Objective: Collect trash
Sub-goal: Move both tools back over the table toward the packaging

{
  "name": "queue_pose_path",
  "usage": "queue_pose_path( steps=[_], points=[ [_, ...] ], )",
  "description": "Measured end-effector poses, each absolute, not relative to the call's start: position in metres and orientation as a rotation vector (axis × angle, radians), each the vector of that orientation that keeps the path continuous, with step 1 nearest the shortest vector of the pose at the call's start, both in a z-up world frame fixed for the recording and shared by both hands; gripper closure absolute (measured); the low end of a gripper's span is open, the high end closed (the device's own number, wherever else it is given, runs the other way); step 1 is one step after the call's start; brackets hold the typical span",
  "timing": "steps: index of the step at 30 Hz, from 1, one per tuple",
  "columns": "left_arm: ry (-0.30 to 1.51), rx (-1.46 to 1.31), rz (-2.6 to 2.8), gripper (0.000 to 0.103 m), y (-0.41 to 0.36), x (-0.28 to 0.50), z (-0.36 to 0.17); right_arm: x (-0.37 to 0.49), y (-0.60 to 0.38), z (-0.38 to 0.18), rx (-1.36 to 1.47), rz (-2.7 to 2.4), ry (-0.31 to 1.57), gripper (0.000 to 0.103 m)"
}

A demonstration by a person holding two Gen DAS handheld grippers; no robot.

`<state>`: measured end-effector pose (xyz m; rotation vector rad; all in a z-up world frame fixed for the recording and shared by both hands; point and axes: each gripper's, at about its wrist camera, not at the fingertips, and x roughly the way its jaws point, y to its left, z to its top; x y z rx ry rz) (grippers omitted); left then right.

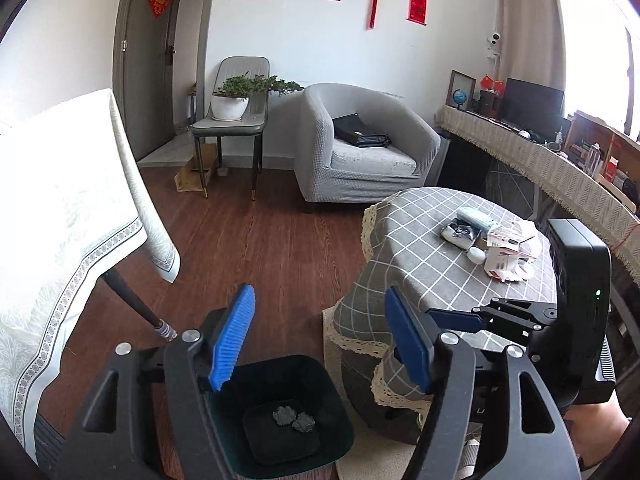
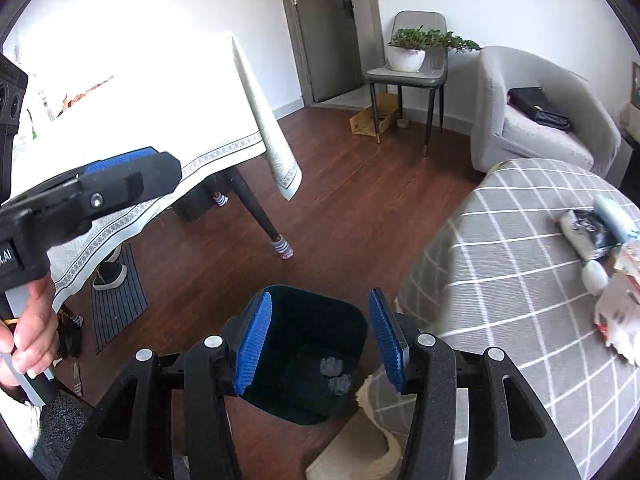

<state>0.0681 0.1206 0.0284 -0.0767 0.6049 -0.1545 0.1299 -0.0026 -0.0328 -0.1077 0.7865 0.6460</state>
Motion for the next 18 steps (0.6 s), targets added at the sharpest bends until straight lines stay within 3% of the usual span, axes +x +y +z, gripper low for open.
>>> queue_pose_path(
  steps=[14, 18],
  points=[
    [0.623, 0.041, -0.306, 0.013, 0.001, 0.093, 0.018, 0.135, -0.139, 0.003, -0.075, 0.456, 0.688, 0.051],
    [0.637, 0.059, -0.341, 0.011, -0.027, 0.102, 0.012, 0.137, -0.181, 0.011, -0.068, 0.401, 0.666, 0.043]
  ],
)
